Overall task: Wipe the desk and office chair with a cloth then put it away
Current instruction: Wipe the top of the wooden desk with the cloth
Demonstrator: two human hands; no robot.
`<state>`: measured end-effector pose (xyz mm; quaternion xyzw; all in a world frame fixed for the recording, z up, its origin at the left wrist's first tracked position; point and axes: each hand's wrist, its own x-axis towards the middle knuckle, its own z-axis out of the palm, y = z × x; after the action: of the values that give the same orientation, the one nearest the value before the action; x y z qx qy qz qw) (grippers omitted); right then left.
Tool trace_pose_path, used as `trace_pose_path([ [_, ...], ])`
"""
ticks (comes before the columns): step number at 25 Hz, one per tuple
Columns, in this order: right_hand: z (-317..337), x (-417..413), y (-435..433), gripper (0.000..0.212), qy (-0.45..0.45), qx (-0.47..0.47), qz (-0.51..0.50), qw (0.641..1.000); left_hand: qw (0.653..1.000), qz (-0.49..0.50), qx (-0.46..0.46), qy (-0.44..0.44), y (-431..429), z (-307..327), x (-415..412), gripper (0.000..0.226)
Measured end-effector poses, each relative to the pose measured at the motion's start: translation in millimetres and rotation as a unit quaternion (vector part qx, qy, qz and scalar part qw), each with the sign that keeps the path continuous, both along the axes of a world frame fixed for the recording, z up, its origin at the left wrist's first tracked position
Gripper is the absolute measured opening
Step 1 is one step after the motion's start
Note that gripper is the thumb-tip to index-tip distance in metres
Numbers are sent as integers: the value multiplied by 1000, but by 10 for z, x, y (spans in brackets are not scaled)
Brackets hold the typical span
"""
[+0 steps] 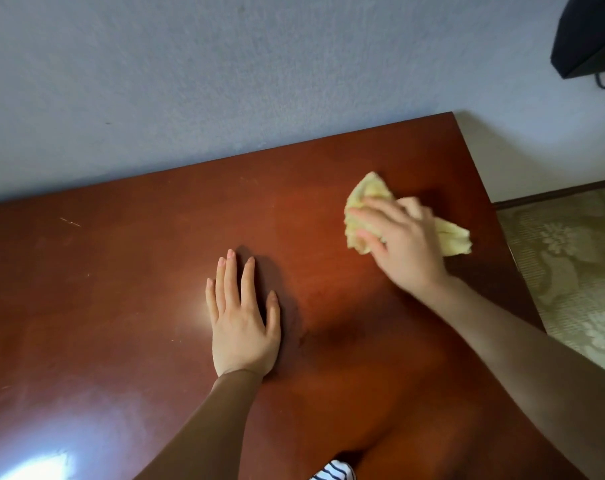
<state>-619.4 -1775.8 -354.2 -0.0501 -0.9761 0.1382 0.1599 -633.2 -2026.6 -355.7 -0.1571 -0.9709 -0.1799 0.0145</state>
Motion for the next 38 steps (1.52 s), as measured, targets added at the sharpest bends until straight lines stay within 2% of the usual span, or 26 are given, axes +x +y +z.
trace_pose_path([
  [3,22,-205,490,31,-20,-3,-155,988,1000,-4,-1,-3,3,-11,0,58],
  [6,45,-518,790,31,-32,-38,-290,956,1000,-5,2,-5,0,-15,4,57],
  [12,127,-1091,784,30,-44,-112,-430,895,1000,-7,5,-1,23,-8,-12,57],
  [13,132,-1120,703,30,-55,-120,-425,895,1000,-7,5,-3,21,-11,-10,57],
  [15,120,-1092,446,30,-71,-106,-363,923,1000,-6,6,-5,19,-9,-4,57],
  [18,88,-890,-86,33,-69,-74,-197,975,1000,-2,5,-6,16,3,-4,57],
  [20,74,-669,-445,33,-66,-79,-76,992,1000,1,3,-7,9,2,-3,58],
  [24,22,-147,-785,31,-66,-73,146,984,1000,2,4,-9,22,10,13,62],
  [27,41,-122,-650,30,-82,-40,242,966,1000,1,-2,-11,30,6,18,66],
  [30,84,-476,-584,32,-93,0,252,963,1000,3,-1,-14,34,9,19,67],
  [34,107,-1194,-695,35,-147,-17,207,967,1000,6,7,-19,25,6,10,67],
  [36,98,-1507,-801,34,-149,-43,160,975,1000,6,4,-22,23,1,6,66],
  [38,83,-1684,-979,32,-141,-79,70,984,1000,7,5,-23,22,-3,6,66],
])
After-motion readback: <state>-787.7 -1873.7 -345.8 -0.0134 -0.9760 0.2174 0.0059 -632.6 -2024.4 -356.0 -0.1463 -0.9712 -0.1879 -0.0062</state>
